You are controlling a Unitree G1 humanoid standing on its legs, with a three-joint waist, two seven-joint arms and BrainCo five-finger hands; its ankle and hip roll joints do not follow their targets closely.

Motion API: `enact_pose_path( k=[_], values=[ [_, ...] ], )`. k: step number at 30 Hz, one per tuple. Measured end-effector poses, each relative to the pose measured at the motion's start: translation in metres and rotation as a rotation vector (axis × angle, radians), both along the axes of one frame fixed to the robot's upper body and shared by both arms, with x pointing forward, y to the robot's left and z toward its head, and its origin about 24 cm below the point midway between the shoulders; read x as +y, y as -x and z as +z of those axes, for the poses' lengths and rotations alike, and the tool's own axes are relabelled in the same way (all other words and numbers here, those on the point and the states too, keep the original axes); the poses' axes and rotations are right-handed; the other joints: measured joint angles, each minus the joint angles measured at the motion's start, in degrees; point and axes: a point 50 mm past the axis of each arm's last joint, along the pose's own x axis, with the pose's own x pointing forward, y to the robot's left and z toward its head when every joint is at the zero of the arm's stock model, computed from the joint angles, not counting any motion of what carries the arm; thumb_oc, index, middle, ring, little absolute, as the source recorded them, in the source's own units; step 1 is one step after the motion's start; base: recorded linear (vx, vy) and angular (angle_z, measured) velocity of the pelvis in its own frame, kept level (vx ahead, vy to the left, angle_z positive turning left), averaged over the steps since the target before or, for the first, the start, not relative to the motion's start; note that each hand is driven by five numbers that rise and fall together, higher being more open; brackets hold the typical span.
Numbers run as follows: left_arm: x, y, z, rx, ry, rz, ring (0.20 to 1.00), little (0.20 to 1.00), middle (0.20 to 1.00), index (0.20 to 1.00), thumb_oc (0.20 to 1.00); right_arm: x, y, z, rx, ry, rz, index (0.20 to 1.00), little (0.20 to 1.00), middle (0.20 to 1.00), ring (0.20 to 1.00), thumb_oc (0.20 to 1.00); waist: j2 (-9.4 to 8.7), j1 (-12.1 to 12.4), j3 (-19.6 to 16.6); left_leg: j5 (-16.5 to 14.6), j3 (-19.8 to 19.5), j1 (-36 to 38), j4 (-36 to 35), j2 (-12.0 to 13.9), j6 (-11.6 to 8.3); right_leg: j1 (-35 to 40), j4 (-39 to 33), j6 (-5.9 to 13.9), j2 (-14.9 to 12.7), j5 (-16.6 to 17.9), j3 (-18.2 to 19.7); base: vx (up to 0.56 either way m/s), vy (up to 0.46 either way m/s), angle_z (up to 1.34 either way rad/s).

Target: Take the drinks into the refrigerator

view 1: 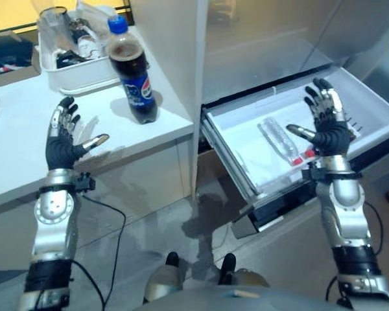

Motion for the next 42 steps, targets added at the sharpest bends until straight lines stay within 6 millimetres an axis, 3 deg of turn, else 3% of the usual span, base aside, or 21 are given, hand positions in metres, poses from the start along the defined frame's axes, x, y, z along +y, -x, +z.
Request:
enact_pose_path(
  k=[9,19,42],
  values=[
    [0.019,-0.011,0.019,0.012,-0.091,0.062,1.000,1.000,1.000,1.000,1.000,0.003,-0.002,0.000,0.024,0.032,0.051,1.000,1.000,1.000,1.000,1.000,0.14,-1.3,-0.3,-0.1,2.0,1.0,-0.7,0.6,-0.23,0.0,-0.7,-0.27,0.9,0.6,1.6,0.03,0.007,-0.13],
    [0.023,-0.014,0.018,0.034,-0.101,0.088,1.000,1.000,1.000,1.000,1.000,0.003,-0.002,-0.002,0.036,0.033,0.053,1.000,1.000,1.000,1.000,1.000,0.29,-2.4,-0.5,-0.1,2.8,2.4,-1.7,0.7,-0.34,0.9,-1.5,-0.35,1.5,0.7,2.3,0.01,0.000,-0.03],
    [0.005,-0.013,-0.042,0.263,-0.010,-0.015,1.000,1.000,1.000,1.000,1.000,0.003,0.001,-0.007,0.057,0.025,0.075,1.000,1.000,1.000,1.000,1.000,0.67,-2.5,-1.8,-0.2,3.7,3.2,-2.2,0.8,-0.36,1.2,-2.0,-0.32,1.8,1.1,3.3,0.00,0.001,-0.01]
  ],
)
